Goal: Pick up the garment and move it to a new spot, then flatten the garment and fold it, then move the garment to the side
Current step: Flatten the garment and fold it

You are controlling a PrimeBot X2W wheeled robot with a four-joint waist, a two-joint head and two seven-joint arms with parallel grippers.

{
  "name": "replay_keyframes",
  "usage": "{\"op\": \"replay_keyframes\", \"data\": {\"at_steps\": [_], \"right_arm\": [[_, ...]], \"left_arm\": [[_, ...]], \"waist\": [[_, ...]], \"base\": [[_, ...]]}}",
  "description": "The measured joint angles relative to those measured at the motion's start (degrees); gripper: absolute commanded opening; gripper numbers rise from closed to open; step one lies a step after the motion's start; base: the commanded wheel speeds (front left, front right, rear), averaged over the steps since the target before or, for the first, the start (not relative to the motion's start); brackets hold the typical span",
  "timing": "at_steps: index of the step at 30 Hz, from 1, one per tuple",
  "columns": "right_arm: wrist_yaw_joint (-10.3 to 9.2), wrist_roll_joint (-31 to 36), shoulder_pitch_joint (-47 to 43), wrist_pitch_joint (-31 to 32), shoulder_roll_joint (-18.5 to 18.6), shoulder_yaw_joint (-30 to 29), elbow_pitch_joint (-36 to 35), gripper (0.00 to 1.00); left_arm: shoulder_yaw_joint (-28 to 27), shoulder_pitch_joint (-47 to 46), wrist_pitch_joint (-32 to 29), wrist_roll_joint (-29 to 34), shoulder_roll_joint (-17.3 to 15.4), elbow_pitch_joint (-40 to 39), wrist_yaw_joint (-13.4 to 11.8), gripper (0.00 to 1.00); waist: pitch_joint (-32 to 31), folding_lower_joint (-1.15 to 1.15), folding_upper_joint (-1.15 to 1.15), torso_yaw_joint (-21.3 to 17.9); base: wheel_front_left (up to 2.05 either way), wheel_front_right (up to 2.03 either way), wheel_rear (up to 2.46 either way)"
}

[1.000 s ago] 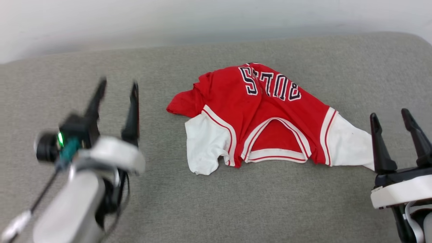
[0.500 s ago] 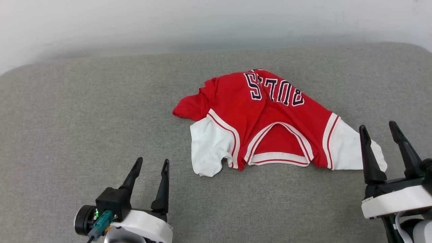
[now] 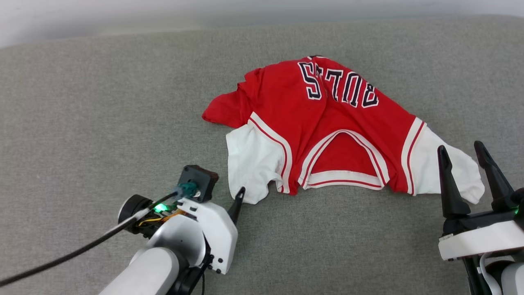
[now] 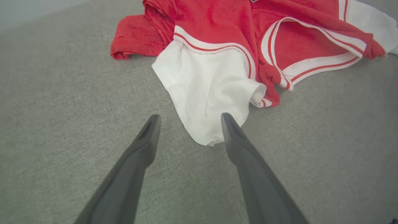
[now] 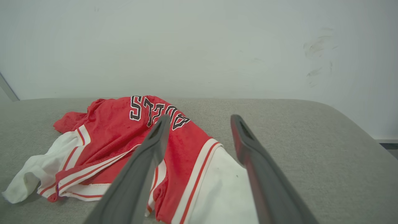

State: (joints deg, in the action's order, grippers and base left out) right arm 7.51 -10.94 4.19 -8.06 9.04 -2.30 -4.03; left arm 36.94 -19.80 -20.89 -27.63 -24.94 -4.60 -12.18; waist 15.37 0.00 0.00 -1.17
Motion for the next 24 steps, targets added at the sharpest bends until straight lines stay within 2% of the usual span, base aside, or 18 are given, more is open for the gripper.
{"op": "replay_keyframes", "data": {"at_steps": [3, 10, 20, 21, 22, 24], "right_arm": [[0.00, 0.14, 0.54, -0.20, 0.09, 0.01, -0.03, 1.00], [0.00, 0.18, 1.41, -0.49, 0.14, 0.02, 0.20, 1.00], [0.00, 0.34, 1.90, -0.96, 0.10, -0.21, 0.55, 1.00], [0.00, 0.35, 2.01, -0.97, 0.09, -0.18, 0.58, 1.00], [0.00, 0.35, 2.05, -0.96, 0.09, -0.14, 0.60, 1.00], [0.00, 0.42, 2.18, -0.96, 0.07, 0.00, 0.76, 1.00]], "left_arm": [[1.19, -1.75, -4.33, -0.64, 0.37, 0.37, 0.42, 1.00], [2.35, -4.89, -8.64, -0.34, 0.82, 2.96, 0.57, 1.00], [5.09, -5.52, -10.16, -0.38, 1.00, 7.70, 2.71, 1.00], [5.14, -5.70, -10.06, -0.57, 1.35, 8.34, 3.10, 0.39], [5.21, -5.93, -9.72, -0.88, 1.67, 8.94, 3.37, 0.00], [5.09, -6.06, -8.51, -1.21, 2.15, 10.02, 3.60, 0.00]], "waist": [[1.43, 0.00, 0.00, -0.32], [4.07, 0.01, 0.00, -1.17], [5.44, 0.00, 0.00, -1.72], [5.46, 0.00, 0.00, -1.72], [5.45, 0.00, 0.00, -1.71], [5.33, 0.00, 0.00, -1.68]], "base": [[0.00, 0.00, 0.00], [0.00, 0.00, 0.00], [0.00, 0.00, 0.00], [0.00, 0.00, 0.00], [0.00, 0.00, 0.00], [0.00, 0.00, 0.00]]}}
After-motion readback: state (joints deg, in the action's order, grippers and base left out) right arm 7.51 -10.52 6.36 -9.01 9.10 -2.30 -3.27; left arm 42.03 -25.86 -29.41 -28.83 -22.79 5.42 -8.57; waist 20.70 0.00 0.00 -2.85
